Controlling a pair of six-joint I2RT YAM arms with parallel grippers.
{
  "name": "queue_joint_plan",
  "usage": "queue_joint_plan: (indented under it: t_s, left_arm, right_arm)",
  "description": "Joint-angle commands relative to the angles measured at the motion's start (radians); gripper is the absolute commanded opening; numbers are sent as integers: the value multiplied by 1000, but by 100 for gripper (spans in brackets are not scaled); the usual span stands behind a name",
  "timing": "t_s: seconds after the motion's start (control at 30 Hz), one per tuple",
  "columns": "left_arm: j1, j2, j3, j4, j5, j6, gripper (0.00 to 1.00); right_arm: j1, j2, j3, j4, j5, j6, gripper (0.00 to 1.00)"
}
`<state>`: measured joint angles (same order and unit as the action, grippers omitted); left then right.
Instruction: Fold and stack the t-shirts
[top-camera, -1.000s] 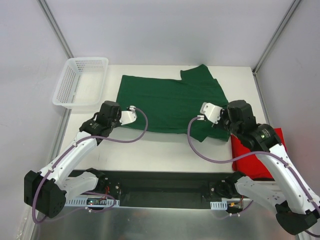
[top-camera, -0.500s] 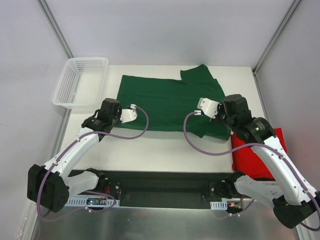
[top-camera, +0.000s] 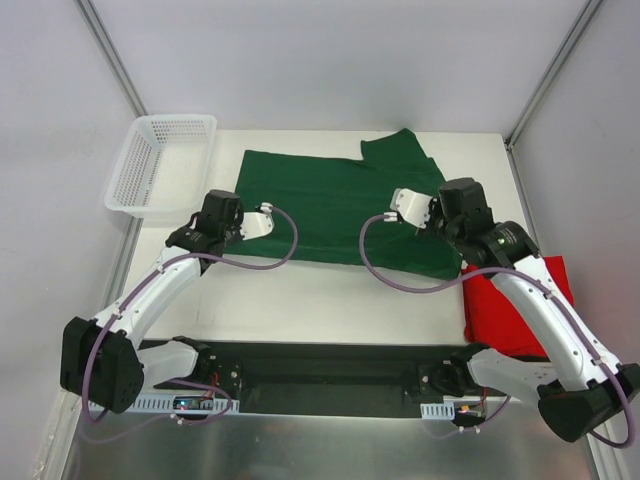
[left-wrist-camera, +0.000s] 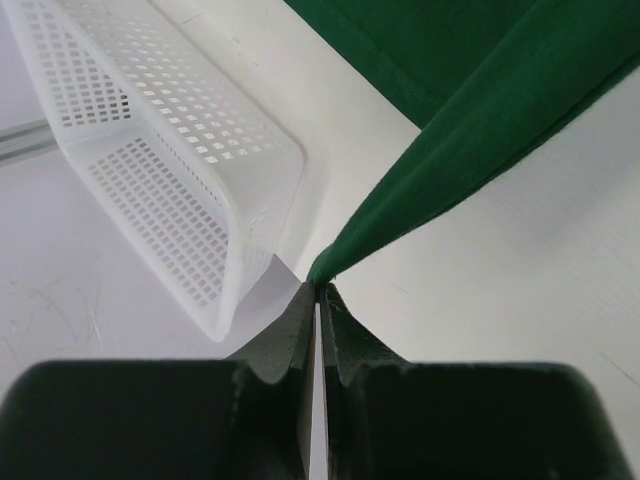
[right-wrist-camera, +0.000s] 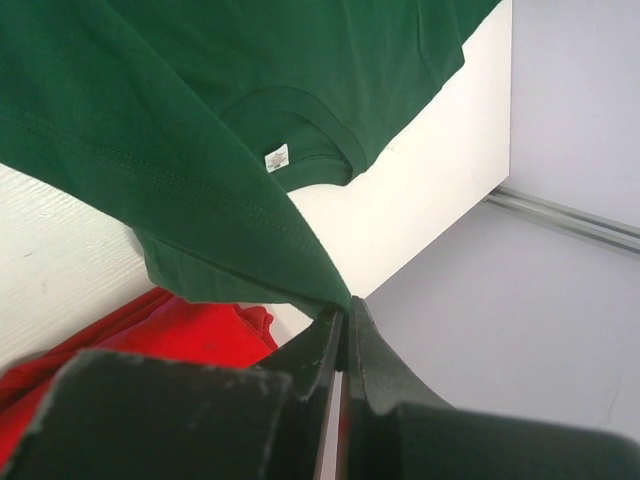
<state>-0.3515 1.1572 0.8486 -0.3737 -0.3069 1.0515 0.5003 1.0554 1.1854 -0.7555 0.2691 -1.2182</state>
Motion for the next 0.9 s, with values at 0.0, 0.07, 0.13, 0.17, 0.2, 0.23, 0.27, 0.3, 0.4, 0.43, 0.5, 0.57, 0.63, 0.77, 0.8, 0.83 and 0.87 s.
queue_joint_plan:
  t_s: [0.0,0.07,0.13,0.17,0.2,0.23,0.27,0.3,0.4,0.43,0.5,0.57,0.63,0.77,0.8,0.83,0.87]
  left_arm:
    - [35,32,32,27,22,22,0]
    - [43,47,32,32,28,21,0]
    - [49,59,29,36,31,21,0]
    - [51,64,29,38,31,21,0]
    - [52,67,27,41,32,22,0]
    - [57,75,26,44,32,24,0]
    - [60,78,24,47,34,25,0]
    - [63,82,23,48,35,27,0]
    - [69,99,26,52,37,31,0]
    - [69,105,27,53,37,33,0]
    - [72,110,30,56,38,31,0]
    - [72,118,30,58,43,30,0]
    - [74,128,32,62,45,30,0]
    - [77,148,35,68,43,31,0]
    - [78,151,36,70,43,31,0]
    - [80,157,38,73,43,33,0]
    - [83,159,40,75,43,36,0]
  right_arm:
    - [-20,28,51,42,-19,-24,1]
    - [-29,46,54,45,-27,-29,1]
    - [-35,58,60,45,-37,-30,1]
    - [-39,67,60,45,-42,-30,1]
    - [-40,71,59,44,-47,-35,1]
    - [-40,74,60,47,-53,-37,1]
    - [-42,86,60,47,-54,-37,1]
    - [-46,90,62,48,-54,-40,1]
    - [-54,113,68,51,-64,-46,1]
    - [-54,118,74,53,-67,-47,1]
    - [-55,135,77,51,-70,-50,1]
    - [-60,144,80,51,-73,-58,1]
    - [-60,161,86,51,-76,-63,1]
    - [-68,193,103,51,-79,-78,1]
    - [-69,201,112,51,-77,-79,1]
    - [-71,212,115,51,-79,-83,1]
    - [-75,219,118,51,-77,-86,1]
